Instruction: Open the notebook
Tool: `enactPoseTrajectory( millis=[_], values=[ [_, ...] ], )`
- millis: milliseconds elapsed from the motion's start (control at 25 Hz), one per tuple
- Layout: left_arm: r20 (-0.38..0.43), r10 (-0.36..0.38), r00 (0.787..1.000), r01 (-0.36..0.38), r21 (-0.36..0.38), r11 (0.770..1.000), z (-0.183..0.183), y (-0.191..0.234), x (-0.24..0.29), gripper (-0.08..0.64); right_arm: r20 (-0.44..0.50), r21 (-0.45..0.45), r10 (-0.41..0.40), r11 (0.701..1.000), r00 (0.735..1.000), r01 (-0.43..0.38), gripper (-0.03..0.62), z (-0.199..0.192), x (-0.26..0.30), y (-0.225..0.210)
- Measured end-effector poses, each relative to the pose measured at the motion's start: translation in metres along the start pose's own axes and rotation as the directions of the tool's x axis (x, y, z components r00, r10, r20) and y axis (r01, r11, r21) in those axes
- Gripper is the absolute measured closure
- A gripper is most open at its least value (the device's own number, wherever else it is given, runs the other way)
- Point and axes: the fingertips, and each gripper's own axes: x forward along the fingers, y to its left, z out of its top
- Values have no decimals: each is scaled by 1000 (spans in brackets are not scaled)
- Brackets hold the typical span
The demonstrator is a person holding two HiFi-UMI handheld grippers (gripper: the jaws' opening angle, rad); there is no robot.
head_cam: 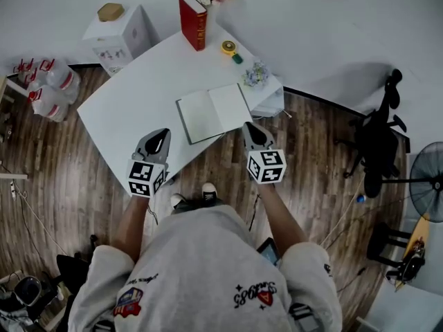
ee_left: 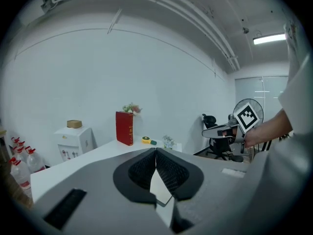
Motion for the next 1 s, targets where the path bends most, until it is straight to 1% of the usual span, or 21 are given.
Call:
enactPoseTrajectory(
  millis=[280, 480, 600, 1000],
  values=[
    [62, -11, 998, 10, 25, 1000, 30, 1, -8, 555, 139, -56, -31, 998, 990, 39, 589, 51, -28, 14],
    [74, -17, 997, 15, 28, 999, 34, 0, -13, 555, 197, -48, -34, 998, 980, 44, 591, 67, -45, 24],
    [73, -23, 997, 21, 22, 1000, 32, -1, -15, 555, 202, -33, -38, 998, 979, 46, 591, 67, -49, 27],
    [58, -36, 998, 35, 12, 999, 21, -2, -18, 555, 162, -10, -51, 999, 985, 53, 591, 50, -51, 33]
  ],
)
